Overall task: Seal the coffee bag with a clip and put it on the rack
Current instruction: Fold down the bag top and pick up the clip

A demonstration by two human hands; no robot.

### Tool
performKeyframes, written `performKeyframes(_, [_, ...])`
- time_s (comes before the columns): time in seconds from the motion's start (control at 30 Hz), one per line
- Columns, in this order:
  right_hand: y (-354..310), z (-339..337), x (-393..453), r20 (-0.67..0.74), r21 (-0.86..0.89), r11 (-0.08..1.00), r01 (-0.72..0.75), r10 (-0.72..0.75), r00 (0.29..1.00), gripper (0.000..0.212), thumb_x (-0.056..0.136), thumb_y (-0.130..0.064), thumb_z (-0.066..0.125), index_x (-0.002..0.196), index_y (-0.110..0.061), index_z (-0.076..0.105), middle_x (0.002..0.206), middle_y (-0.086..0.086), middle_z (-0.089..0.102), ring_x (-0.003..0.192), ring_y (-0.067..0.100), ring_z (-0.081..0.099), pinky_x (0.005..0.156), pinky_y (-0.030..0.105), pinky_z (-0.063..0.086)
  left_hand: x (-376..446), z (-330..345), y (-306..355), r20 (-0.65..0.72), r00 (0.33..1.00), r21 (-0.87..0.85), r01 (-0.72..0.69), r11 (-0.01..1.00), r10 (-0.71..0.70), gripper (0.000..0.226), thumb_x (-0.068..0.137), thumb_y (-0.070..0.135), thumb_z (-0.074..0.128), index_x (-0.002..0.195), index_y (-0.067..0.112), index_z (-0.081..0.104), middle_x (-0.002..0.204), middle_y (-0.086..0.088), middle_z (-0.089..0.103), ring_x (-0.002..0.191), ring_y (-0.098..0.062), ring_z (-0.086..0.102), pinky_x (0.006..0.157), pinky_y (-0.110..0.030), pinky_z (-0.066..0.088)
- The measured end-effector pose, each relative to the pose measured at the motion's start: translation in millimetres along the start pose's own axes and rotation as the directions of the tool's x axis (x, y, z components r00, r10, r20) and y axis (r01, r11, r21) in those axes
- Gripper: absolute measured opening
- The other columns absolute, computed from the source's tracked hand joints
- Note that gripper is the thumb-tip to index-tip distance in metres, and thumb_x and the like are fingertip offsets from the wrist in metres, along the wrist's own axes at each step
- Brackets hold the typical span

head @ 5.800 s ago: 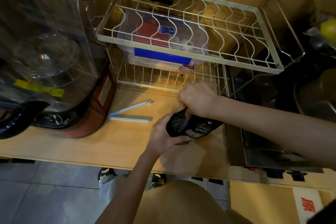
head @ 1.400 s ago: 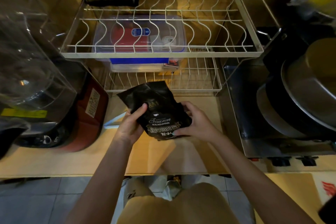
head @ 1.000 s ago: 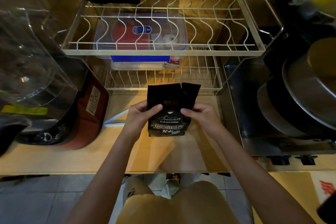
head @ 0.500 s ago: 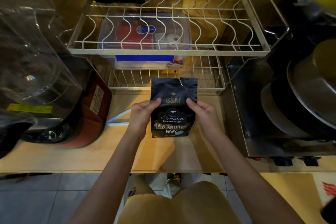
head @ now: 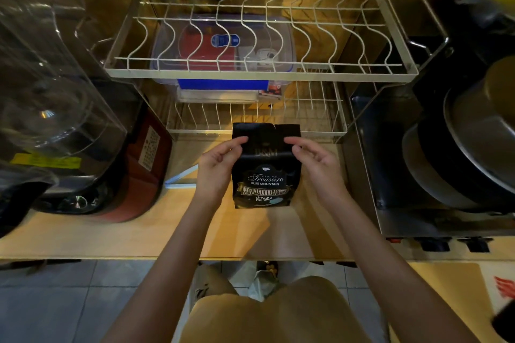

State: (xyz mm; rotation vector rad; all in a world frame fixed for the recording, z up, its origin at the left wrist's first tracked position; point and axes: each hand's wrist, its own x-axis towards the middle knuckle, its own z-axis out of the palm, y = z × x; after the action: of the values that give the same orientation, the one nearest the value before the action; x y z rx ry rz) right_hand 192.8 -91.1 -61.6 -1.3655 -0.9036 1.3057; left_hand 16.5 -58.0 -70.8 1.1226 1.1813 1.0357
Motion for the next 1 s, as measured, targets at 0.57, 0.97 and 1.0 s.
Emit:
performKeyframes(0.57, [2,-19,11,0.055,-0.513,0.846,0.147,-0.138,0.989,0.019,0.071,-0.015,0.074,0.088,-0.021,0.070,0.107,-0.003,0.051,0.110,0.011,0.038,0.088,0.015,0.028,12,-19,-7,0.168,0.986,0.244,-0.044,0.969,0.002,0.020,0.076,0.009,0.067,0.073,0.029,0.066,0.102,0.014,0.047,0.089,0.008,0.053,0.060,-0.010,0.048])
performKeyframes(0.97, [12,-10,16,-0.021,-0.235,0.972,0.032,-0.038,0.999,0.012,0.077,-0.012,0.068,0.074,-0.024,0.068,0.079,-0.003,0.067,0.080,0.014,0.062,0.071,0.025,0.050,18,-11,-12,0.069,0.997,0.244,-0.055,0.968,0.039,0.016,0.079,0.013,0.064,0.070,0.026,0.064,0.082,0.008,0.061,0.076,0.013,0.056,0.048,-0.007,0.042])
performKeyframes(1.0, [12,-11,18,-0.021,-0.258,0.965,0.047,-0.054,0.998,0.012,0.077,-0.013,0.068,0.073,-0.025,0.068,0.079,-0.002,0.067,0.079,0.014,0.061,0.070,0.025,0.049,17,-13,-12,0.107,0.993,0.242,-0.068,0.968,0.044,0.013,0.081,0.015,0.062,0.075,0.025,0.065,0.085,0.005,0.062,0.079,0.009,0.057,0.050,-0.008,0.043])
